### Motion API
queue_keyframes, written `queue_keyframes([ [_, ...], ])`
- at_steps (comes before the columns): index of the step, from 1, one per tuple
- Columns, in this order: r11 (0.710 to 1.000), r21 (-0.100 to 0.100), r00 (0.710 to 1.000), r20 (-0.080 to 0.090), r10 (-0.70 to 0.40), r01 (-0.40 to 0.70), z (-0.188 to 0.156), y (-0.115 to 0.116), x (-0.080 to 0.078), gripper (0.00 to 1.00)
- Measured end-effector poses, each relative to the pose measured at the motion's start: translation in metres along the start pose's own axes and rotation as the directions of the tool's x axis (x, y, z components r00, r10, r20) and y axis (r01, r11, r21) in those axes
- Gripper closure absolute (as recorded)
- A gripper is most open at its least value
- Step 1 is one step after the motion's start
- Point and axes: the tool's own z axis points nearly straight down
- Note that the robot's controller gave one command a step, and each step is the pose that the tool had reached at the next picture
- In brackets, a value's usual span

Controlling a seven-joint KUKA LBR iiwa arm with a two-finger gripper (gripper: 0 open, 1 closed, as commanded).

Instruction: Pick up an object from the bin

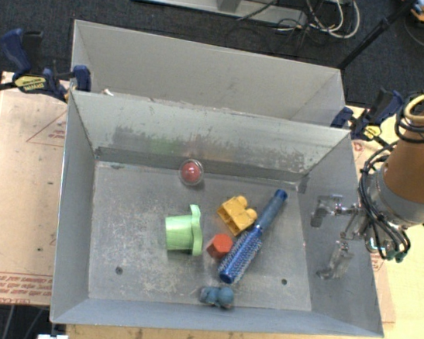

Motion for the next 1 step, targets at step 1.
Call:
queue_keyframes([
  [1,0.93,0.006,0.929,0.019,-0.368,0.368,0.1547,0.0861,-0.0259,0.0],
])
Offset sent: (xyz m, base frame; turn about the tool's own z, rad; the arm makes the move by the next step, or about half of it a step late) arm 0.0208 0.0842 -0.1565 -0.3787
